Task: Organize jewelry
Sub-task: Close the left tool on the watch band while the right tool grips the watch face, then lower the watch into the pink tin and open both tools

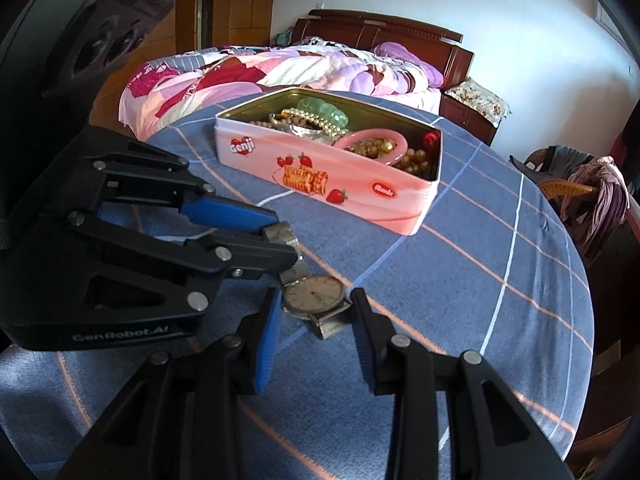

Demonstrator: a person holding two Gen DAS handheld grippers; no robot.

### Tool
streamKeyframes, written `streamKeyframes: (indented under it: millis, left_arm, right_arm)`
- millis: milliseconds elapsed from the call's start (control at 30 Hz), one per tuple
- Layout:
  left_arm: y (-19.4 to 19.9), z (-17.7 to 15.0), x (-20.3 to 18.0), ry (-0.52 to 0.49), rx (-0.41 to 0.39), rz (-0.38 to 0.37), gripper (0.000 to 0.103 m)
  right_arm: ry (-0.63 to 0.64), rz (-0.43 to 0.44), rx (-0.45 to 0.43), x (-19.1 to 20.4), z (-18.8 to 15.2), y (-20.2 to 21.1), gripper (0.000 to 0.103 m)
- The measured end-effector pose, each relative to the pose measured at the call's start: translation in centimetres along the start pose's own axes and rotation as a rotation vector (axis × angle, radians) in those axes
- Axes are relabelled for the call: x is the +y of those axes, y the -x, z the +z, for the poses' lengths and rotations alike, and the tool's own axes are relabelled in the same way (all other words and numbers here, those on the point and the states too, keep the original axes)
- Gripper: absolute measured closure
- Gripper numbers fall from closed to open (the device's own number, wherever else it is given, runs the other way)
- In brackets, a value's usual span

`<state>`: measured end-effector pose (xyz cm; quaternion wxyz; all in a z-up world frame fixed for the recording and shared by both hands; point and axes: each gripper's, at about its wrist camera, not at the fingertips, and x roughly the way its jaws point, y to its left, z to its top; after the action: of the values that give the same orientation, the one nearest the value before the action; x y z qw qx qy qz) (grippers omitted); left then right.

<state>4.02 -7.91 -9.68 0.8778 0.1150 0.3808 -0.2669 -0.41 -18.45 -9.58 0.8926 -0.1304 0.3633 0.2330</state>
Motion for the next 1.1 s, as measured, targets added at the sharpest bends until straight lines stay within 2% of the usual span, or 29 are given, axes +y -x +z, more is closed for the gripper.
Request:
streamKeyframes:
  millis: [367, 800, 967, 1100]
  left_arm:
    - [1.5, 0.2, -0.4, 0.001, -0.026, 0.010, 0.082]
    - [4.2, 1.4, -0.6, 0.004, -0.095, 0.017, 0.082]
    - [5.7, 2.6, -0.2, -0.001, -0.129, 0.032, 0.082]
    - [7.5, 5.2, 0.7, -0.030, -0.179, 0.081, 0.082]
  right_arm:
    - [0.010, 0.013, -0.024, 0.5, 0.0, 0.5, 0.066]
    - [0.029, 0.009, -0.078, 1.0, 1.5, 2.4, 0.066]
    - [0.058, -0.002, -0.109, 1.3, 3.1, 3.3, 0.066]
    - [0.100, -0.031, -0.150, 1.1, 5.8, 4.2, 0.066]
